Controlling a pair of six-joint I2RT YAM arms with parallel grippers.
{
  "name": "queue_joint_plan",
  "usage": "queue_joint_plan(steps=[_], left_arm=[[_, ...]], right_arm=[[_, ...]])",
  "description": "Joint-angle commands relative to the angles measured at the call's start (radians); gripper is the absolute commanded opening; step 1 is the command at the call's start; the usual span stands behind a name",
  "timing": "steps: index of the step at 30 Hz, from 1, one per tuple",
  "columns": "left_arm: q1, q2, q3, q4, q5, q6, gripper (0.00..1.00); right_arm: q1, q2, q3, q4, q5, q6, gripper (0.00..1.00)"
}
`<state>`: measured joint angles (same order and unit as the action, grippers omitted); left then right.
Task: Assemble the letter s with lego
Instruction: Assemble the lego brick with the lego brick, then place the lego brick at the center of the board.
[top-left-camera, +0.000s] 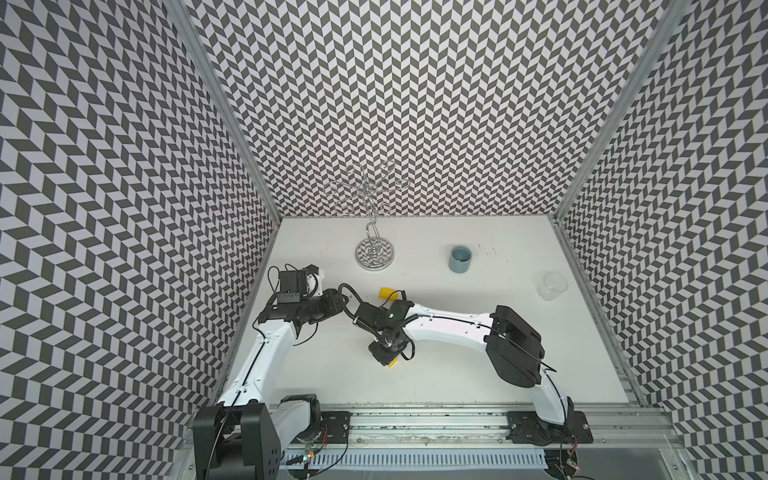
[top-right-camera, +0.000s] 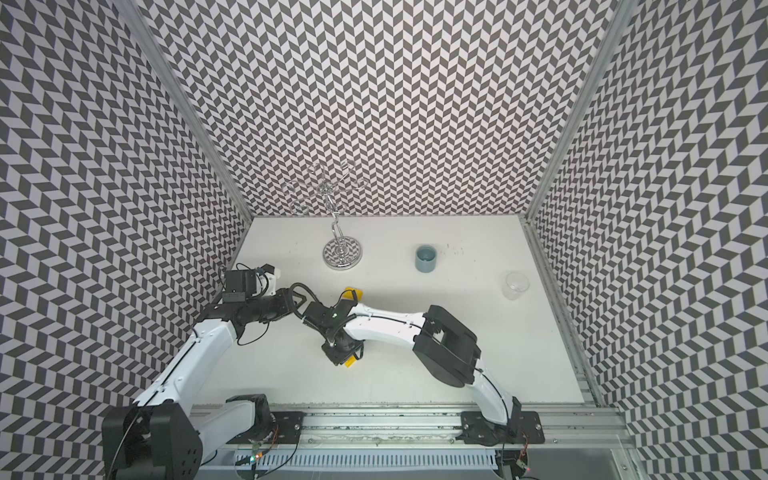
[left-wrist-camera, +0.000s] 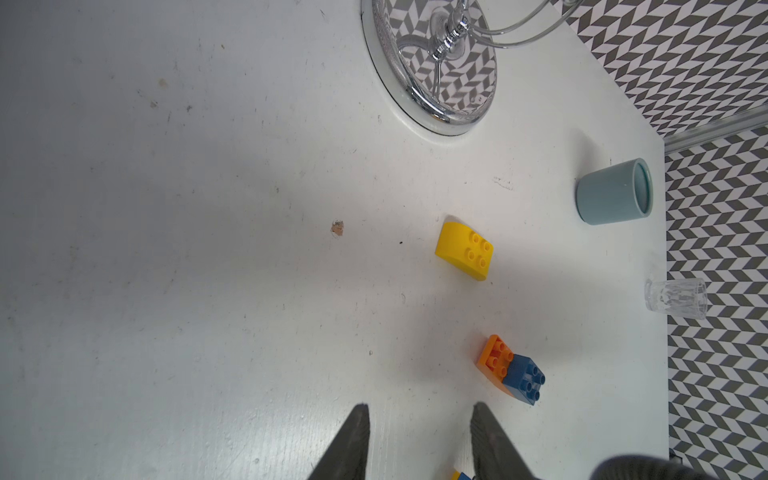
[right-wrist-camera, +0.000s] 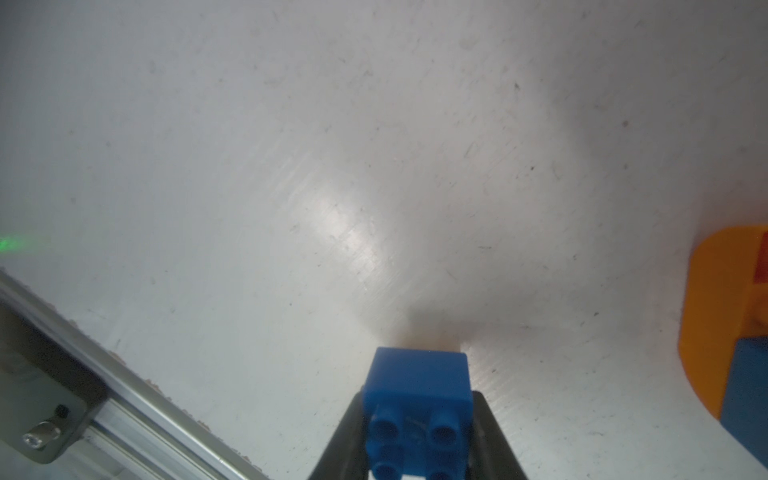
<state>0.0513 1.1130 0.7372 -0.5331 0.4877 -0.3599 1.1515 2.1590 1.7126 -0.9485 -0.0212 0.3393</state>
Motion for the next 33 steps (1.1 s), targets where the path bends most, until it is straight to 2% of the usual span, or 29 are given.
queue_joint_plan(steps=[1, 13, 19, 22, 27, 33], left_arm=[[0.001, 0.005, -0.007, 0.013, 0.011, 0.01, 0.43], [0.001, 0.017, -0.006, 0.012, 0.011, 0.01, 0.43], [0.001, 0.024, -0.006, 0.011, 0.011, 0.009, 0.43], [0.001, 0.03, -0.005, 0.012, 0.011, 0.01, 0.43], [0.001, 0.042, -0.006, 0.013, 0.014, 0.009, 0.43], [0.002, 0.047, -0.004, 0.011, 0.013, 0.012, 0.43]], right_arm=[[-0.01, 0.074, -0.074, -0.044, 0.074, 0.016, 0.08], [-0.126, -0.167, -0.165, -0.053, 0.101, 0.053, 0.07], [-0.213, -0.286, -0.302, -0.005, 0.121, 0.038, 0.08], [-0.271, -0.335, -0.388, 0.087, 0.134, 0.014, 0.08], [-0.347, -0.35, -0.459, 0.219, 0.113, -0.034, 0.08], [-0.36, -0.33, -0.469, 0.254, 0.094, -0.046, 0.1]])
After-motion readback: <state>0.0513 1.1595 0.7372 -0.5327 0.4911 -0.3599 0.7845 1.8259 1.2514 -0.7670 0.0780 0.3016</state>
